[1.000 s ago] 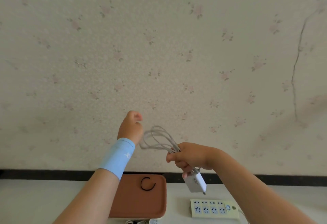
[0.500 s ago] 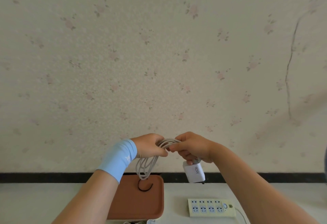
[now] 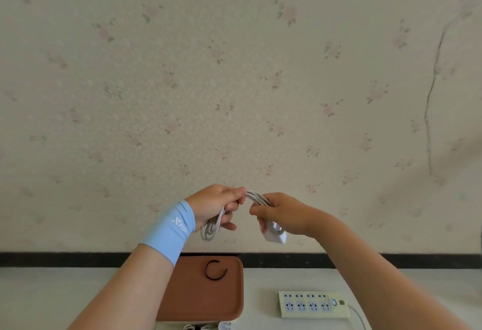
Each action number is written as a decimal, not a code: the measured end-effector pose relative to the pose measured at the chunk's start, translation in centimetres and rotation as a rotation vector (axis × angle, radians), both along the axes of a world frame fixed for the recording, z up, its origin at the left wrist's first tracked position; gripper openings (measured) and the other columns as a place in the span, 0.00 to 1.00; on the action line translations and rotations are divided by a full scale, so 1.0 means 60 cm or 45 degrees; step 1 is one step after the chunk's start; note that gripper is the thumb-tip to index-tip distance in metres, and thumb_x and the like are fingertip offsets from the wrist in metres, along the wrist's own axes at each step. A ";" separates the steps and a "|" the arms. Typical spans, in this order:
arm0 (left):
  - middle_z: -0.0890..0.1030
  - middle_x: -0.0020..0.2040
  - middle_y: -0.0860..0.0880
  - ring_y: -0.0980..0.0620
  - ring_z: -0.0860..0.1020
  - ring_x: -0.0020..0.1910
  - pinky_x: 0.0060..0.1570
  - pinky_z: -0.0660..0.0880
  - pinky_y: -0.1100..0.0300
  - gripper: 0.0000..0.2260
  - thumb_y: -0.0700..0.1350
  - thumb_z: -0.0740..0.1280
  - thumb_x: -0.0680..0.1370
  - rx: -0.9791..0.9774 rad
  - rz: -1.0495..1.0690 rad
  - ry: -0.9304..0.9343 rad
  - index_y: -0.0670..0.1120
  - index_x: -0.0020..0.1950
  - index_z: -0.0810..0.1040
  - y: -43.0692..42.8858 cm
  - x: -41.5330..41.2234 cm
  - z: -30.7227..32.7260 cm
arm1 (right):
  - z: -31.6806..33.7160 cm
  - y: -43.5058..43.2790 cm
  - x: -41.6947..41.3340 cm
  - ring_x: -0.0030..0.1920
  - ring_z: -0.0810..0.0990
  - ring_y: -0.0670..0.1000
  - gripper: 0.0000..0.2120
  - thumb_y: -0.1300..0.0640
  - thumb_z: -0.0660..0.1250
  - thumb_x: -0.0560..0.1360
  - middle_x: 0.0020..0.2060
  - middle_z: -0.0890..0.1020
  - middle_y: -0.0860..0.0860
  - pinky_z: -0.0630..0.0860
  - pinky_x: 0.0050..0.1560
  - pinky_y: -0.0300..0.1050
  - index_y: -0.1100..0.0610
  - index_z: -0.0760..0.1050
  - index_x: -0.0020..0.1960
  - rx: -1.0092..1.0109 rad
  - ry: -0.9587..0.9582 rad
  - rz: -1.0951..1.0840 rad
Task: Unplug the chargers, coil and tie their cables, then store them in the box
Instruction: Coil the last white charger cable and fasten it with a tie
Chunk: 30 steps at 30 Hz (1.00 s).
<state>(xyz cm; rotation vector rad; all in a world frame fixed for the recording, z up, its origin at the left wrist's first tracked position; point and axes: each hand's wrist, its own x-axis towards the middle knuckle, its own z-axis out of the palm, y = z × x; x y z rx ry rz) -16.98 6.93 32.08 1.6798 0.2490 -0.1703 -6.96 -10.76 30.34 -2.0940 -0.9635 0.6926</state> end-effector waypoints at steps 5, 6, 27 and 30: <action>0.64 0.28 0.54 0.55 0.64 0.24 0.36 0.75 0.60 0.14 0.53 0.57 0.84 -0.173 0.038 -0.067 0.46 0.45 0.72 -0.010 0.004 0.000 | 0.009 -0.005 -0.005 0.44 0.84 0.43 0.12 0.49 0.63 0.83 0.46 0.88 0.50 0.74 0.51 0.39 0.56 0.80 0.55 0.055 0.202 0.026; 0.64 0.28 0.54 0.56 0.64 0.24 0.37 0.75 0.60 0.14 0.53 0.56 0.84 -0.221 0.039 -0.079 0.46 0.46 0.71 -0.012 0.004 0.000 | 0.012 -0.007 -0.005 0.42 0.83 0.43 0.13 0.49 0.62 0.83 0.46 0.88 0.50 0.72 0.49 0.37 0.56 0.79 0.56 0.073 0.247 0.015; 0.82 0.47 0.43 0.49 0.81 0.50 0.46 0.77 0.59 0.14 0.51 0.60 0.83 -0.444 0.320 -0.247 0.43 0.53 0.80 -0.061 0.024 -0.018 | 0.014 -0.001 -0.008 0.28 0.69 0.46 0.27 0.36 0.76 0.68 0.28 0.73 0.46 0.72 0.37 0.43 0.60 0.79 0.50 0.245 0.472 -0.200; 0.82 0.56 0.41 0.45 0.79 0.60 0.58 0.75 0.53 0.14 0.54 0.61 0.81 -0.502 0.237 -0.249 0.46 0.56 0.81 -0.063 0.022 -0.021 | 0.014 0.003 -0.013 0.31 0.72 0.46 0.23 0.38 0.80 0.65 0.30 0.77 0.48 0.75 0.39 0.44 0.55 0.82 0.47 0.208 0.514 -0.111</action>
